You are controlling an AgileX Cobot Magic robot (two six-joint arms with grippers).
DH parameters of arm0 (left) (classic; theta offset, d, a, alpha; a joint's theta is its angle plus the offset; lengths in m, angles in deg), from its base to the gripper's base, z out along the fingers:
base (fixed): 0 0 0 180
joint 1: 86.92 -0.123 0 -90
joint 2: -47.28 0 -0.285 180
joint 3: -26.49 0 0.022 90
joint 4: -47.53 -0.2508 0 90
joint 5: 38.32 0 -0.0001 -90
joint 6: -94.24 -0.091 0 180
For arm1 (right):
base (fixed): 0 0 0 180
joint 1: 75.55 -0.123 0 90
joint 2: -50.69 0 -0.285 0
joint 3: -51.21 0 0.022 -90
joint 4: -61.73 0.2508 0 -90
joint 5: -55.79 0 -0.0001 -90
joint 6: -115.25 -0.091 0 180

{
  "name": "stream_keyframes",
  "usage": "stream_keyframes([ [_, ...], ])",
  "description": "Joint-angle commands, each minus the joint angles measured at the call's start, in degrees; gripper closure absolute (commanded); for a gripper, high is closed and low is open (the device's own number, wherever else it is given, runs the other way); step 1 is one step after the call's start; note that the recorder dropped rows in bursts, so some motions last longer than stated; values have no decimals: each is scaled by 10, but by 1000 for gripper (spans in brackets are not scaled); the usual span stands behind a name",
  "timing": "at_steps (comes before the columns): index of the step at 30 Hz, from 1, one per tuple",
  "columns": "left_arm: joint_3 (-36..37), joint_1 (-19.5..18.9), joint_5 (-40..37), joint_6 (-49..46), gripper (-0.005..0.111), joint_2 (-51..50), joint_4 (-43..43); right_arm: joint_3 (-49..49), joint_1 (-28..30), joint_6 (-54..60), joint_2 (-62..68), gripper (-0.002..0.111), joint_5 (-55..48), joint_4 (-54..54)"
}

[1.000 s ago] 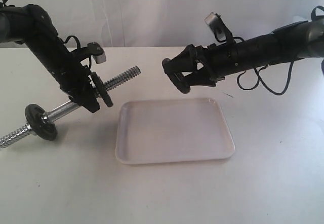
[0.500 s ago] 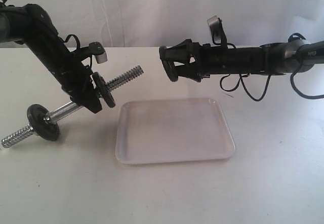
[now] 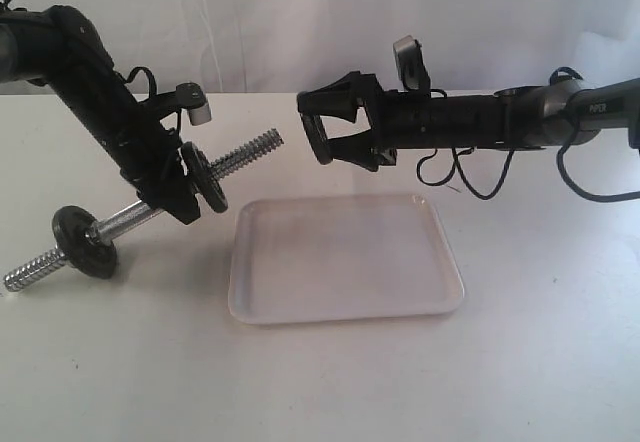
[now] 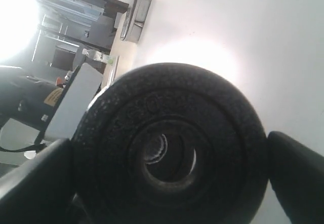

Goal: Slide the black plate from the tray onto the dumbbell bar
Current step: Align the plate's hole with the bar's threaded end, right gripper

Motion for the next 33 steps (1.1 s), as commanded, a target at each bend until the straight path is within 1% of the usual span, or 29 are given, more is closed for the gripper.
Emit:
stream_keyframes([
  [1, -6, 0, -47, -8, 107, 37, 78, -8, -5, -26, -9, 108, -30, 35],
  [18, -6, 0, -78, -37, 107, 37, 80, -9, -11, -94, -9, 108, -30, -15],
  [33, -6, 0, -86, -49, 107, 37, 79, -58, -36, -143, -9, 108, -30, -45],
])
